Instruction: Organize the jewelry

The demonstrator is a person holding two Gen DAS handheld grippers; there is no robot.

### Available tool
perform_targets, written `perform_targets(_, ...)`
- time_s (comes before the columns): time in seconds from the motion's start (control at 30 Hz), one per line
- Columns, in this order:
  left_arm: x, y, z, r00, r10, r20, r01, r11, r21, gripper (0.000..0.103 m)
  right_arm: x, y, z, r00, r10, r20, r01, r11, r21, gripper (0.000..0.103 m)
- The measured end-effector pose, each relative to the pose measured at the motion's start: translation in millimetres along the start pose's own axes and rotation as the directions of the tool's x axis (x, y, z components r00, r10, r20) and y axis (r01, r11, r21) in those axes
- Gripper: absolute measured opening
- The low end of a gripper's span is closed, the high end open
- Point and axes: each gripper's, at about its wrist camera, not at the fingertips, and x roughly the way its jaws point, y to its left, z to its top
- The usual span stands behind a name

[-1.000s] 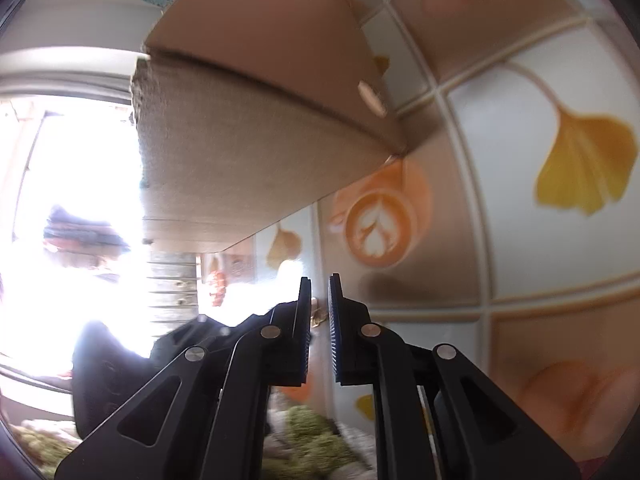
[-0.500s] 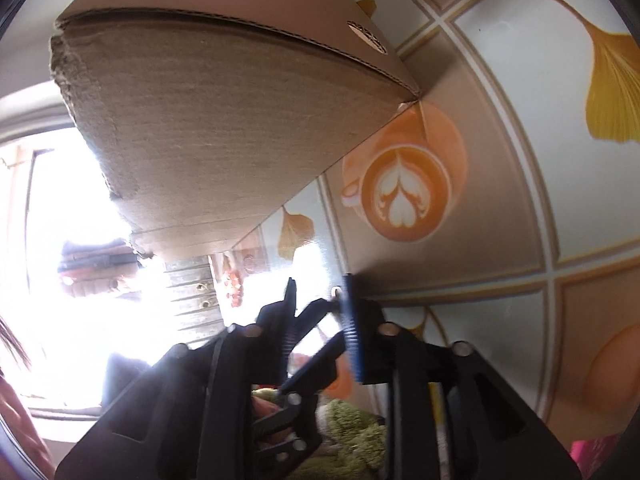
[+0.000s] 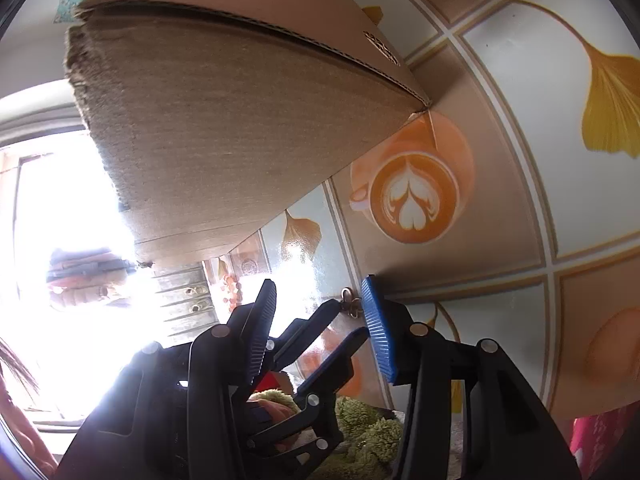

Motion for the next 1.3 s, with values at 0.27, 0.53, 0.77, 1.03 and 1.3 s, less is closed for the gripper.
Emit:
perform_targets(0.27,-0.3,1.6,0.2,1.0,0.001,0.005,-0.001,1.0,-0.003,0.015,5.4,-9.2,2.3,0.998,0.065,-0.022,-0.064,0.997,0.041,0.044)
perform_targets(0.53,0.9,2.6,-0.6,1.0,0.0,0.011,0.0,1.0,0.001,0.012,2.8,-18.9,5.9,0.993,0.114,-0.039,-0.111,0.992,0.066,0.044)
perform_targets(0.77,1.6,-2.8,2.5,1.0,0.019,0.006,-0.019,1.0,0.023,0.01,1.1,-22.0,6.3,0.991,0.127,-0.039,-0.124,0.99,0.065,0.044)
perform_targets(1.03,2.2,-10.7,9.3,1.0,0.026,-0.004,-0.025,0.999,0.031,0.009,-8.0,-31.2,7.4,0.991,0.134,-0.015,-0.133,0.989,0.064,0.044)
perform_targets(1.3,1.3,-13.3,13.6,1.0,0.019,-0.008,-0.019,0.999,0.03,0.005,-22.3,-42.4,10.1,0.991,0.131,0.013,-0.132,0.989,0.068,0.044)
